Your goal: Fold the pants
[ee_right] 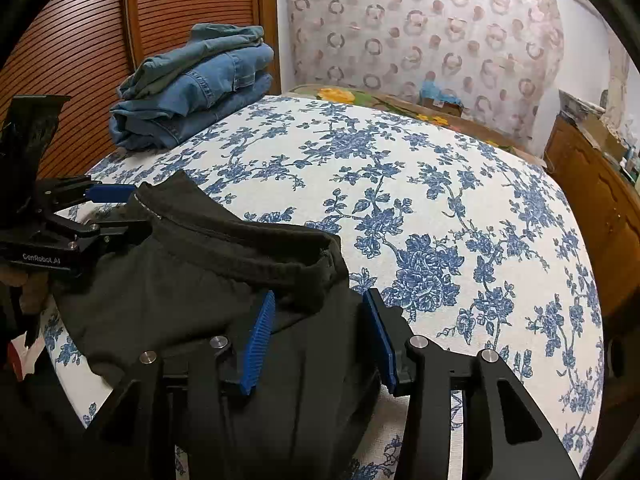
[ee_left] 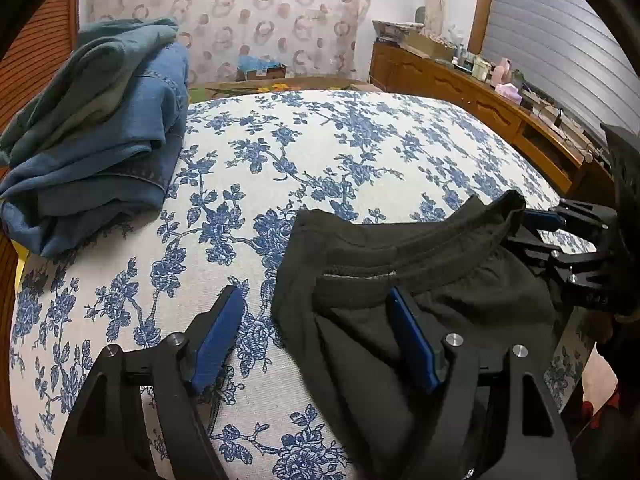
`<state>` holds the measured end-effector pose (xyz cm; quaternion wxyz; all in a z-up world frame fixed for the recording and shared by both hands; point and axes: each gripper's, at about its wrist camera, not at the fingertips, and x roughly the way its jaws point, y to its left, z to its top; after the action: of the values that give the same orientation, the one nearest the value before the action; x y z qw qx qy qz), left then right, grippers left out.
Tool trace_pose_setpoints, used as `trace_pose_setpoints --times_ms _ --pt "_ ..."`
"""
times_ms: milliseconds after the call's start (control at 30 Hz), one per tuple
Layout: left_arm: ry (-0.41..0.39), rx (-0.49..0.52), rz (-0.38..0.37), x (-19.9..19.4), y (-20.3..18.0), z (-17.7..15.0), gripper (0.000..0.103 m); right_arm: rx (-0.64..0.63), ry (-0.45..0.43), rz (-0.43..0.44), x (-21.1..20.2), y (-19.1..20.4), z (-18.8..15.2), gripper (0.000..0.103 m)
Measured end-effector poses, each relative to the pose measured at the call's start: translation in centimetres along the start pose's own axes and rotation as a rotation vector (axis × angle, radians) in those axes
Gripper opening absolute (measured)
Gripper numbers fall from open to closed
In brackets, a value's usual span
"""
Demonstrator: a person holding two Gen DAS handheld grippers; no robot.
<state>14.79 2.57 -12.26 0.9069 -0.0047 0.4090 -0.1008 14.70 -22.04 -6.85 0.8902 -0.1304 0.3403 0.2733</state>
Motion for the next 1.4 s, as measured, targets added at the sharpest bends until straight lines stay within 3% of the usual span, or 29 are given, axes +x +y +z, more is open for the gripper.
trace_pose_setpoints --times_ms 133,367,633,767,867,967,1300,1400 --pt "-0.023 0.023 0.016 -0.5 -0.4 0.0 0.072 -0.016 0.002 -0.019 0.0 0.4 0.1 0.048" --pt "-0.048 0.036 -0.008 -1.6 -0.8 0.5 0.048 -0.014 0.001 -0.016 -0.1 0.4 0.1 0.048" --pt "-0.002 0.088 -0.032 -0.9 -1.2 1.4 0.042 -0.014 0.001 -0.015 -0.1 0.4 0.1 0.048" --pt "0.003 0.085 -0.065 -0.7 -1.3 1.3 0.021 -0.013 0.0 -0.014 -0.1 0.3 0.1 0.048" --pt "-0.034 0.068 -0.082 -1.4 -1.2 1.6 0.013 -0.011 0.0 -0.012 -0.2 0.3 0.1 0.048" --pt "-0.063 0.047 -0.083 -2.0 -0.9 2.4 0.011 -0.011 0.0 -0.012 -0.2 0.3 0.1 0.048" --pt "-0.024 0.05 -0.051 -1.0 -0.9 2.8 0.012 -0.004 -0.002 -0.009 -0.2 0.2 0.0 0.048" --pt "-0.018 0.05 -0.027 -1.2 -1.2 2.6 0.018 -0.003 -0.003 -0.009 -0.2 0.2 0.0 0.048"
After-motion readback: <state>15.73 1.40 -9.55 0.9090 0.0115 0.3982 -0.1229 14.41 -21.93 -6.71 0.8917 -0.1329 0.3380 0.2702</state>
